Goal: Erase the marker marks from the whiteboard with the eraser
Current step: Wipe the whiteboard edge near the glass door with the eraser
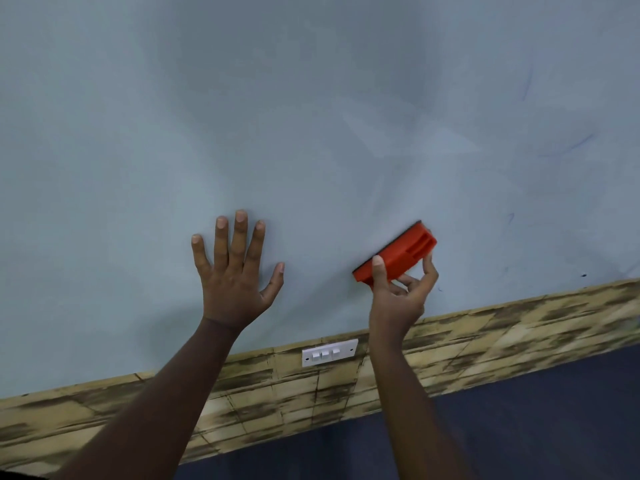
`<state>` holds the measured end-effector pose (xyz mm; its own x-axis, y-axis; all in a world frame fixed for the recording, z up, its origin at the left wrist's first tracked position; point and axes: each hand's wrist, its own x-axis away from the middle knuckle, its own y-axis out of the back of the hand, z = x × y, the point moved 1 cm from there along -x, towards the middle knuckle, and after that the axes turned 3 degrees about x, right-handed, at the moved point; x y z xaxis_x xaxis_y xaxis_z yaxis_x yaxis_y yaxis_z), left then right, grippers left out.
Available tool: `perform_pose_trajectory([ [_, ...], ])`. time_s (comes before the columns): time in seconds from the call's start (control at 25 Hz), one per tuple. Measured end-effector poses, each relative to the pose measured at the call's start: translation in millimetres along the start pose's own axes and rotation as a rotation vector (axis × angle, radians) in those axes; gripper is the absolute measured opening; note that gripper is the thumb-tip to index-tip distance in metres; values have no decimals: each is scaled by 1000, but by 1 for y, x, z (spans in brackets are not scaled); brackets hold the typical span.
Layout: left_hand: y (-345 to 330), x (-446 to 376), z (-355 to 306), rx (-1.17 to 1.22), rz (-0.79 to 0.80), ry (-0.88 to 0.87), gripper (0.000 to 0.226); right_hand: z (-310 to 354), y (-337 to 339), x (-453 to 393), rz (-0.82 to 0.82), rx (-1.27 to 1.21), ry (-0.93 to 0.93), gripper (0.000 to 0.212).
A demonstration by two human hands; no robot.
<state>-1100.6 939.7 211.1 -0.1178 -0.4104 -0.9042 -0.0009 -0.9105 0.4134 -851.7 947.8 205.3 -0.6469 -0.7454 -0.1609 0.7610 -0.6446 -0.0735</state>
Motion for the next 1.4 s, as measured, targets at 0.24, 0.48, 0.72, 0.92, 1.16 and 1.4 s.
perform_pose_trajectory([
  [0.24, -6, 17, -2, -10, 11, 7, 89, -112, -4, 40, 40, -144, -583, 79],
  [0.48, -7, 35, -2, -25, 65, -3, 93, -149, -7, 55, 154, -281, -889, 67],
  [0.72, 7, 50, 33, -51, 70, -192, 85, -104, 18, -1, 154, -379, -786, 66],
  [0.92, 20, 80, 52, -38, 179, -190, 77, -98, 19, 3, 114, -372, -801, 64],
  [1.16, 36, 129, 80, -47, 261, -181, 73, -124, -51, 137, 280, -289, -1027, 64],
  [1.4, 62, 138, 109, 7, 269, -172, 77, -99, -76, 188, 270, -327, -892, 70],
])
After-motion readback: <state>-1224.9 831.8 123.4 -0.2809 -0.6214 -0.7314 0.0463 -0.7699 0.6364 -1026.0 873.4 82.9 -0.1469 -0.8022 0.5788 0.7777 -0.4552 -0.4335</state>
